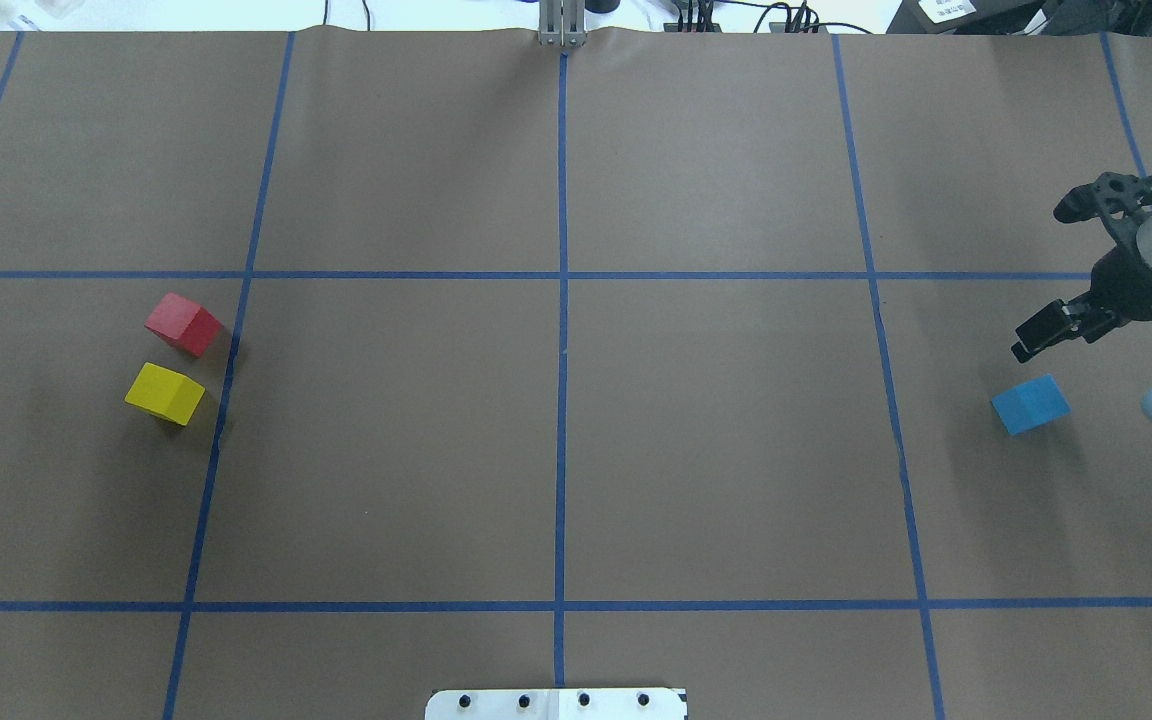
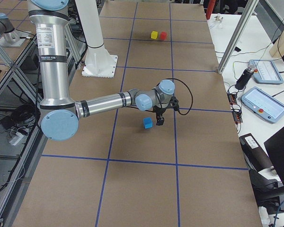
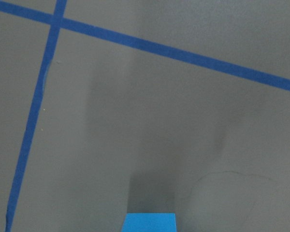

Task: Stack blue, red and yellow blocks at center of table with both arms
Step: 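Reach the right gripper down to the blue block and grasp it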

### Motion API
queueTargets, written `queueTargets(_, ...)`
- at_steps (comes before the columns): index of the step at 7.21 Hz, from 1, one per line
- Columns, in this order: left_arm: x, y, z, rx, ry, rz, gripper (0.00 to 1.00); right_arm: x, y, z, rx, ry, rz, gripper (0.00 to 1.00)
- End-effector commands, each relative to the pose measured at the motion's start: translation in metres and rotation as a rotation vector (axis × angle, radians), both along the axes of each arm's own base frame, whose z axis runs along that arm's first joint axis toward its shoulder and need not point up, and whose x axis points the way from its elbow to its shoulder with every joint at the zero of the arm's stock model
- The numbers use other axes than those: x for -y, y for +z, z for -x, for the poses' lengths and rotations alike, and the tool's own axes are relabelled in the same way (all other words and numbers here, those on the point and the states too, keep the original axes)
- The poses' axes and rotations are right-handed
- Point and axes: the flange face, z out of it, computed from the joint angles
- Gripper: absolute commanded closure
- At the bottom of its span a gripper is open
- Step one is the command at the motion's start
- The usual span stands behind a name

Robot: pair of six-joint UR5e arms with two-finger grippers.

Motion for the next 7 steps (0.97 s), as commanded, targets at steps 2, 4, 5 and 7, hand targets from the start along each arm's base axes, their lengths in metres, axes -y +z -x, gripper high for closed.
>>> queueTargets(2,0.0,-0.001,0.0,-0.001,0.001,-0.002,0.0,-0.02,0.013,0.022,-0.013,-0.055,0.012,0.0)
queueTargets(4,0.0,0.0,0.0,-0.001,0.002,-0.003,0.0,-0.029,0.018,0.037,-0.023,-0.089,0.021,0.0)
queueTargets(5,0.0,0.0,0.0,-0.001,0.002,-0.001,0.0,-0.03,0.02,0.038,-0.028,-0.092,0.028,0.02)
queueTargets(7,-0.001,0.0,0.0,-0.002,0.002,-0.003,0.0,-0.032,0.026,0.035,-0.037,-0.089,0.033,0.74)
